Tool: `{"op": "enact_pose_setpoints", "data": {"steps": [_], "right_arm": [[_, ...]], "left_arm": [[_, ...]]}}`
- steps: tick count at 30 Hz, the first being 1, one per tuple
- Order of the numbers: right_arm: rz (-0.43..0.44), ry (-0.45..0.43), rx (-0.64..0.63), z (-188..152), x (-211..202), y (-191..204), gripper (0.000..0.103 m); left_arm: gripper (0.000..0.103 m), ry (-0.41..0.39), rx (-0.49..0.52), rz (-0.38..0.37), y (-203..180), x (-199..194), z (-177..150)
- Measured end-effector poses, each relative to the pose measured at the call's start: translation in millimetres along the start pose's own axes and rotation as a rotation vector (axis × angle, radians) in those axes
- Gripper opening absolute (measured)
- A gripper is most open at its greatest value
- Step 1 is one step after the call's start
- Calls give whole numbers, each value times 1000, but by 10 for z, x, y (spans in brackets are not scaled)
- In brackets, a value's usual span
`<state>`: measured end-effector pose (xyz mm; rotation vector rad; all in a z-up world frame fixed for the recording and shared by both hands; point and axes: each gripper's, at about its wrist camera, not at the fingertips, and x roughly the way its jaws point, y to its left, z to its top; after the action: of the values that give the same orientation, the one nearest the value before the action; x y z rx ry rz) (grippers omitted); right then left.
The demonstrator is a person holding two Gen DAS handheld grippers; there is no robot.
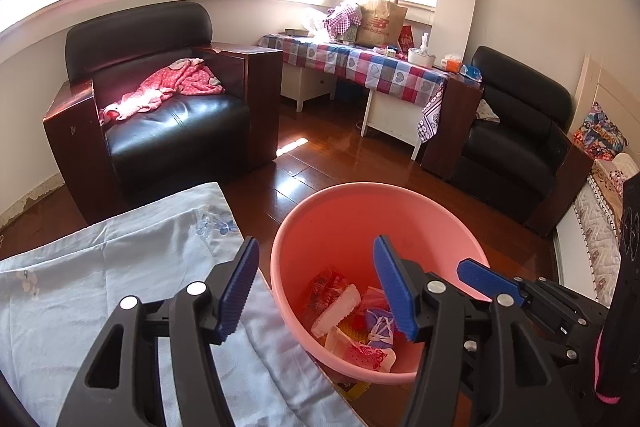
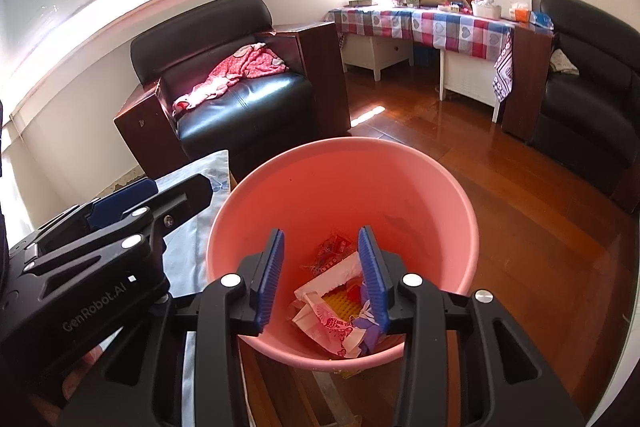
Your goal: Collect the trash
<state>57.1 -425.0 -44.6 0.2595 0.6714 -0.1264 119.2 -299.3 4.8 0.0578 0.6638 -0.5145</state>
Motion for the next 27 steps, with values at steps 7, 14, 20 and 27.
{"op": "enact_pose_setpoints", "data": {"steps": [7, 14, 20, 27], "right_arm": [[-9, -29, -37, -21, -136, 107, 40], [-16, -44, -45, -35, -237, 162, 40], [-11, -44, -52, -65, -308, 203, 40], [-2, -44, -66, -86, -373, 281, 40]], "left_arm": [[66, -19, 11, -14, -20, -155, -26], [67, -32, 1, -5, -16, -309, -66], [67, -44, -9, -1, 16, -468, -97], [67, -64, -11, 8, 85, -653, -144]]}}
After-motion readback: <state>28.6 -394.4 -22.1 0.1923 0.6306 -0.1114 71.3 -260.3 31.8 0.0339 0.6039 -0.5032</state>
